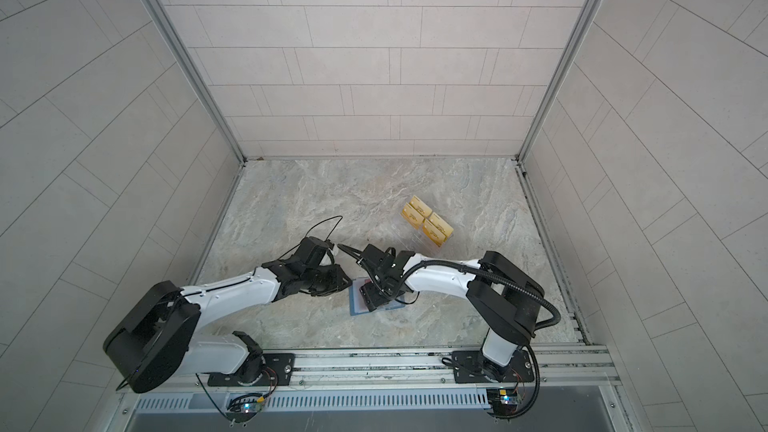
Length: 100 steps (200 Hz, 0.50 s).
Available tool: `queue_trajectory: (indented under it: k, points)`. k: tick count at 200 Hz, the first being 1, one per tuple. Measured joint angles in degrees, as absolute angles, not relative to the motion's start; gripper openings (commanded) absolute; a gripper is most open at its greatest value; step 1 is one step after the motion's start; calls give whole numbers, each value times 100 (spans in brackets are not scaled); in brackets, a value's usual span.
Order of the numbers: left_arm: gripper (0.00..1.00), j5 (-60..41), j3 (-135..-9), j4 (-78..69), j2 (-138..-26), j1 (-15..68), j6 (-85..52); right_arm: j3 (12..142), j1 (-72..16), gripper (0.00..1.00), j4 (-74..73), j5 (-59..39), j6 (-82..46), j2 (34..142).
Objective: Put the credit cards into the card holder
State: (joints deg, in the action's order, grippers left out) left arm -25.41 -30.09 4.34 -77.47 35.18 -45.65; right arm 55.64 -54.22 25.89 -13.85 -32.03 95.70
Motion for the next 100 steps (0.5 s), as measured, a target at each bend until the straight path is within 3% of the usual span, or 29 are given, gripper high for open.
queue_trajectory:
  k: [100]
  points:
    - [25,-2545,-2755,283,-7850,3518,-4567,5592,-5382,71,2727,-1264,-3374,9568]
